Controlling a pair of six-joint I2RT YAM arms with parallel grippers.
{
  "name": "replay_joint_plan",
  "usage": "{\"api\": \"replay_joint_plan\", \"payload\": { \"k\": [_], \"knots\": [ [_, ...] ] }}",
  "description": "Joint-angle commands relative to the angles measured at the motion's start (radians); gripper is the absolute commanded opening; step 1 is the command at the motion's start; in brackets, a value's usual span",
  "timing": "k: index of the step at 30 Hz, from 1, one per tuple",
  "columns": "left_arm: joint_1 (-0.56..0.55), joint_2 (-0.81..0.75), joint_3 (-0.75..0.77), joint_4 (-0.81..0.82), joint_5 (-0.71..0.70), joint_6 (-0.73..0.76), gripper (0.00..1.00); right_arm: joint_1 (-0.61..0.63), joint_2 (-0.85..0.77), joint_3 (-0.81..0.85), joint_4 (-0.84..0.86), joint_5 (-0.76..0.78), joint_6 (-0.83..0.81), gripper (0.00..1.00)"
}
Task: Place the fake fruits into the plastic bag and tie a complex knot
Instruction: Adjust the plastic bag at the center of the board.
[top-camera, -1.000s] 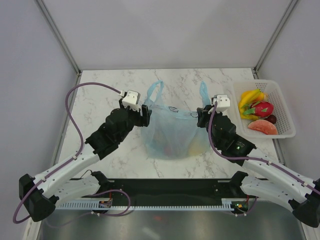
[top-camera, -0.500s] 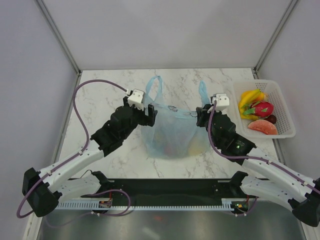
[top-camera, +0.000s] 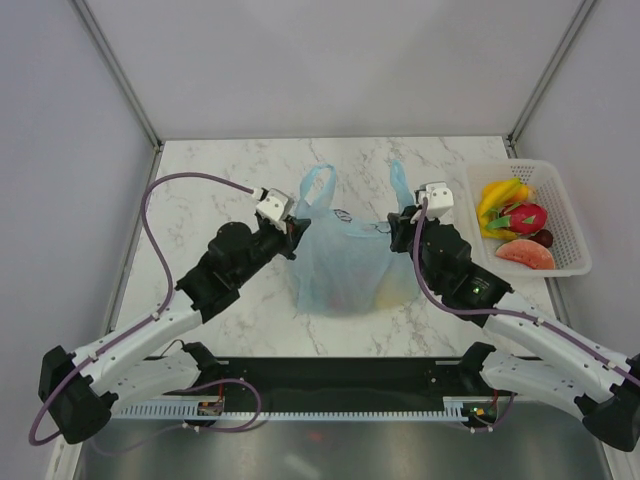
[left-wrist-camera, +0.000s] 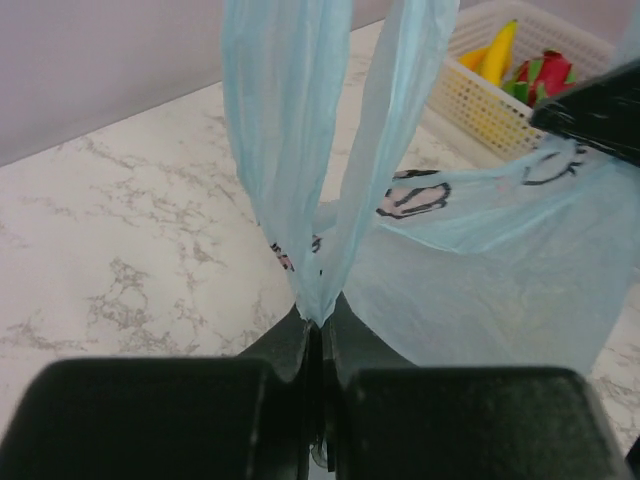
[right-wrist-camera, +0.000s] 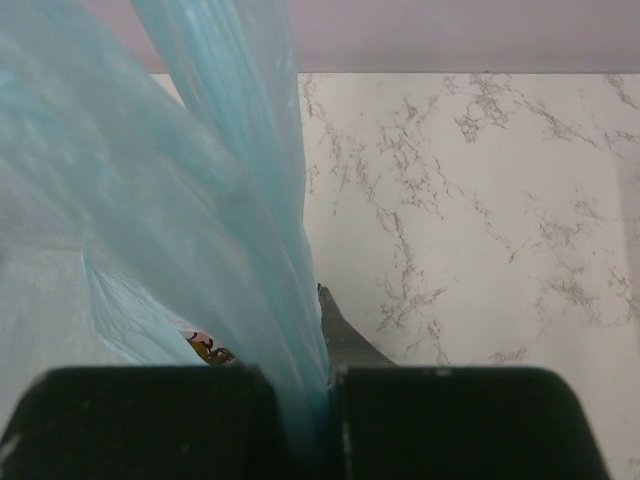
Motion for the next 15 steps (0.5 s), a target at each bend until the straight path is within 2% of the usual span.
{"api": "replay_joint_plan", "payload": {
  "k": [1,2,4,6,11,15],
  "knots": [
    [0.001,-0.058,-0.032,0.128,0.211,0.105,0.04,-0.001,0.015,0.072,0.019,-0.102,-0.043,0.0],
    [0.0,-0.055,-0.031,0.118,0.242,0.111,0.14,-0.001,0.016,0.079,0.019,-0.124,-0.046,0.0],
    [0.001,-0.037,-0.008,0.093,0.341,0.145,0.19,-0.001,0.027,0.088,0.019,-0.159,-0.05,0.0],
    [0.001,-0.016,0.036,0.012,0.397,0.179,0.13,-0.001,0.032,0.091,-0.006,-0.178,-0.055,0.0],
    [0.001,-0.003,0.118,-0.164,0.435,0.243,0.02,-0.001,0.023,0.083,-0.008,-0.24,-0.086,0.0],
    [0.0,-0.002,0.176,-0.254,0.506,0.275,0.02,-0.001,0.01,0.073,-0.015,-0.267,-0.075,0.0]
  ]
}}
